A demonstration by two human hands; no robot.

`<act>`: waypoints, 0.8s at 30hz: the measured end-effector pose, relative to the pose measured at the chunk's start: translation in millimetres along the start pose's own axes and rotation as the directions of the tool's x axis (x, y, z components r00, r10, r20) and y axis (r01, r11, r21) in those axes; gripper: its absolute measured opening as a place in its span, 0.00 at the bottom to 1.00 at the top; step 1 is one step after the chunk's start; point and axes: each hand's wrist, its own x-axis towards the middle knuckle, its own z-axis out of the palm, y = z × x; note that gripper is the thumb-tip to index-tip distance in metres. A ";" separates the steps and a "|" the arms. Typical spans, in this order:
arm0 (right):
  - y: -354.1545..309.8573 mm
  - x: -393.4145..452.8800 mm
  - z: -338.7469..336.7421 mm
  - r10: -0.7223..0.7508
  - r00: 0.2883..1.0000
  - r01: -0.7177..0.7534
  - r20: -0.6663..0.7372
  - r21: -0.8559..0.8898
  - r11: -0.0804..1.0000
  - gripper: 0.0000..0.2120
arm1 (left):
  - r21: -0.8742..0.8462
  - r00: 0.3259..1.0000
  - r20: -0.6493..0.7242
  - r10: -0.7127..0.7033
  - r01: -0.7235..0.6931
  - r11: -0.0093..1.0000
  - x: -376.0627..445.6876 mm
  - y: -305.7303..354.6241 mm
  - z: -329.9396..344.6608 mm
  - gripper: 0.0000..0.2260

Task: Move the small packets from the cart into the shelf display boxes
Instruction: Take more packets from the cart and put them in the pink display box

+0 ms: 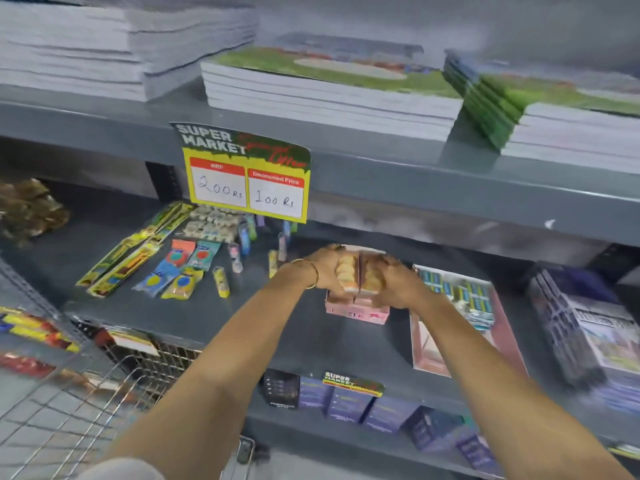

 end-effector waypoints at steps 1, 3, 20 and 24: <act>1.7 4.2 2.7 -0.001 1.000 0.001 0.009 -0.006 1.000 0.40 | -0.004 1.000 0.002 0.001 -0.001 1.000 3.8 -2.7 3.7 0.37; 4.3 10.6 5.0 -0.012 0.999 0.013 0.036 -0.027 1.000 0.42 | -0.003 1.000 0.008 0.007 -0.007 1.000 7.7 -7.5 8.8 0.34; -226.1 -27.0 100.1 -0.564 0.819 0.563 -0.104 0.333 0.756 0.26 | -0.497 0.593 -0.537 -0.599 0.351 0.794 -246.2 -141.7 74.5 0.36; -311.6 -24.2 197.2 -0.719 0.655 0.660 0.234 0.287 0.694 0.27 | -0.528 0.498 -0.369 -0.785 0.583 0.618 -325.4 -209.8 139.7 0.37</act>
